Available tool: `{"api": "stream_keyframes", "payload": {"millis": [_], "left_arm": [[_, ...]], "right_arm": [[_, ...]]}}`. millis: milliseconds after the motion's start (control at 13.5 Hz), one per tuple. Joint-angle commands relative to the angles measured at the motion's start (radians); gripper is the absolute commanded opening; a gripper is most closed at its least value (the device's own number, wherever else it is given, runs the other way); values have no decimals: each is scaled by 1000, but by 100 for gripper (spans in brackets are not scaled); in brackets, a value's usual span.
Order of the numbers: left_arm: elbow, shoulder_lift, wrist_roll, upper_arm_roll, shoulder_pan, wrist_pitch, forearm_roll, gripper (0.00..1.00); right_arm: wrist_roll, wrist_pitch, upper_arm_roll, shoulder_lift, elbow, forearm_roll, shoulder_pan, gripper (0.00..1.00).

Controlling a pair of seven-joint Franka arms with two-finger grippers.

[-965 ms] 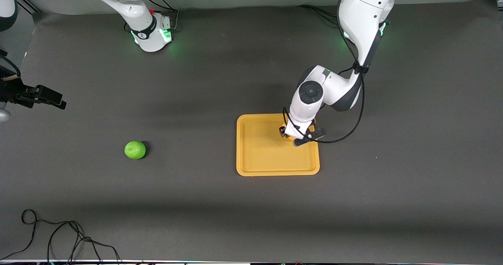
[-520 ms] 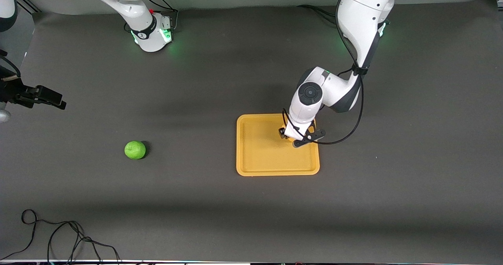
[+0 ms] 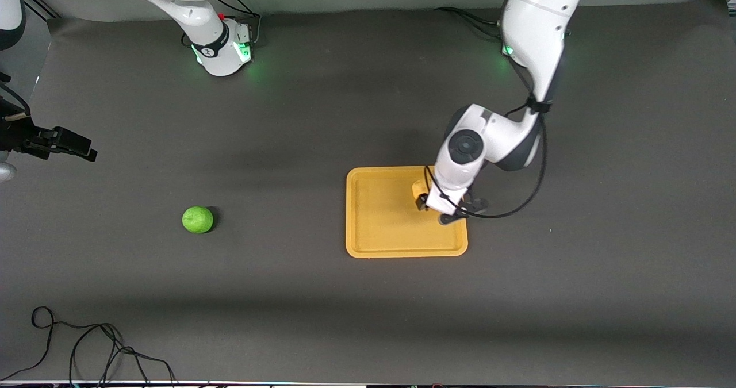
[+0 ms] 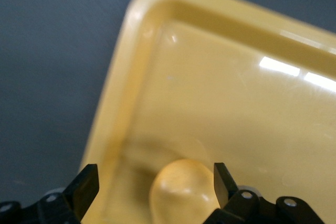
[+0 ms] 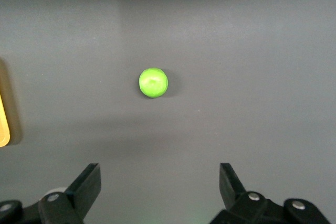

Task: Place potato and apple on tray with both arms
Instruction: 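Open the left gripper to release the potato and withdraw it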

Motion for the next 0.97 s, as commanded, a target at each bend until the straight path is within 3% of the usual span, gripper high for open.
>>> {"api": "stream_keyframes", "payload": {"millis": [0,148,371,520,742,891], "left_arm": [[190,-76,138,-1,70,-362,5,96],[298,-104,262,1,124,-555,-4,95],[298,-203,555,4,231,-681,11,90],[294,-265,735,4,308,-733,66,97],[292,-328,994,1,470,-784,88,99],[300,-387,1042,3,530,-838,76,98]], "right_arm": [[-20,-5,4,6,14,22,-15,100],[-14,48,4,17,-5,22,-12,100],[-11,180,9,92,-23,34,-2,100],[-11,249,9,147,-46,91,-2,100],[-11,463,9,179,-202,93,20,100],[-10,647,9,192,-337,93,50,100]]}}
